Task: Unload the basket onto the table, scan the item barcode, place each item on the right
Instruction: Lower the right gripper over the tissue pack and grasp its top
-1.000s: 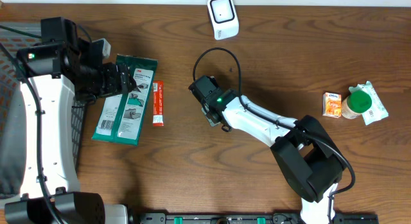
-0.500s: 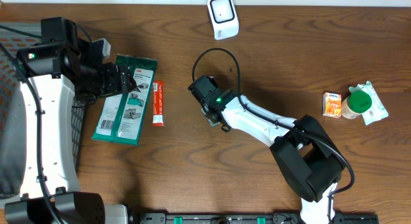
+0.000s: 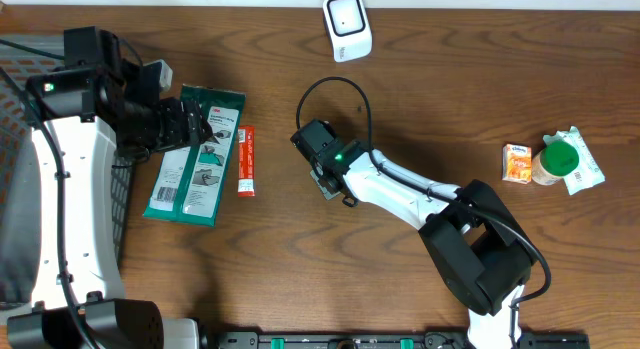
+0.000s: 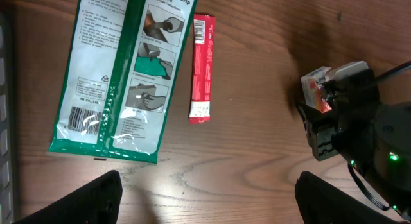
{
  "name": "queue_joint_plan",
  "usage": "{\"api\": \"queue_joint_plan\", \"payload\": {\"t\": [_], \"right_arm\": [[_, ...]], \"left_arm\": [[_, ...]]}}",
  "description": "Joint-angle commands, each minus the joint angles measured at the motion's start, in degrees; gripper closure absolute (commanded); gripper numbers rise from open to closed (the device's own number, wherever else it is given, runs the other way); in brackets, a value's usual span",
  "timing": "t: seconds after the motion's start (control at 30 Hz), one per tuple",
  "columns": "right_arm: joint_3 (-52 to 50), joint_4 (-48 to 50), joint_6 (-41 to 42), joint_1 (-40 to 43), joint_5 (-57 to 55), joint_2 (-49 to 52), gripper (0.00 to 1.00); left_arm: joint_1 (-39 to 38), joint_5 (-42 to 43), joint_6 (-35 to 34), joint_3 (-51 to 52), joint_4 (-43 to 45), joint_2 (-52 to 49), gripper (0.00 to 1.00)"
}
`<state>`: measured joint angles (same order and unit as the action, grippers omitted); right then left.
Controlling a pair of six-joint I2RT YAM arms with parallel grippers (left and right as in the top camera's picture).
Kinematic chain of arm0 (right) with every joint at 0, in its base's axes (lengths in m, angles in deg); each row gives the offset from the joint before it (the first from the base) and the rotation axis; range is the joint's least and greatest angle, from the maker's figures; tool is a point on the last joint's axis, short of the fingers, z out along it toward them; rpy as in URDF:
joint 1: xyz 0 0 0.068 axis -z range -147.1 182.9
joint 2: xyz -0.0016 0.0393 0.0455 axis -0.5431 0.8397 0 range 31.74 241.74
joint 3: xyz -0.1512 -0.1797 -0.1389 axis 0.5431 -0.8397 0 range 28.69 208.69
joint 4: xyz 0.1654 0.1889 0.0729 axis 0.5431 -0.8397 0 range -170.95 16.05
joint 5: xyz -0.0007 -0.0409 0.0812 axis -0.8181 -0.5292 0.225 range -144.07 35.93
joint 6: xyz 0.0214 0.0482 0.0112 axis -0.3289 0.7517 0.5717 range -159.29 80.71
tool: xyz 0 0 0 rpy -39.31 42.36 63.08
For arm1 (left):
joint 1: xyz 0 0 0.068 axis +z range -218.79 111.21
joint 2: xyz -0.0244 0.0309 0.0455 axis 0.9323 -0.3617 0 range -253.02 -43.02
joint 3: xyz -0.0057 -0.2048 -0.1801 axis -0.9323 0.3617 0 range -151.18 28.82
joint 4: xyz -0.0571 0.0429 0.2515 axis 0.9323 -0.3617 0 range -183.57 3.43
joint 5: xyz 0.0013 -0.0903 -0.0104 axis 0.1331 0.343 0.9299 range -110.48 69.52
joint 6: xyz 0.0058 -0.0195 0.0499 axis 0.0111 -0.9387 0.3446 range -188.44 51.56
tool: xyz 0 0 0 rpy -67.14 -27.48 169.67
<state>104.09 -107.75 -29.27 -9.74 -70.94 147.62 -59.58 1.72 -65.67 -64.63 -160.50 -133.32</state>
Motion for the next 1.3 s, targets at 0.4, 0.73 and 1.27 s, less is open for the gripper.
{"api": "queue_joint_plan", "payload": {"t": [0.4, 0.73, 1.27], "right_arm": [[-0.72, -0.72, 0.61, -0.04, 2.38, 2.80, 0.01], [-0.09, -0.94, 0.04, -0.02, -1.03, 2.54, 0.03], [4.94, -6.23, -0.46, -0.02, -2.10, -6.93, 0.01]], "left_arm": [[0.02, 0.31, -0.31, 0.02, -0.20, 0.81, 0.13], [0.02, 0.31, -0.28, 0.02, -0.20, 0.81, 0.13], [0.02, 0.31, -0.31, 0.02, -0.20, 0.81, 0.13]]}}
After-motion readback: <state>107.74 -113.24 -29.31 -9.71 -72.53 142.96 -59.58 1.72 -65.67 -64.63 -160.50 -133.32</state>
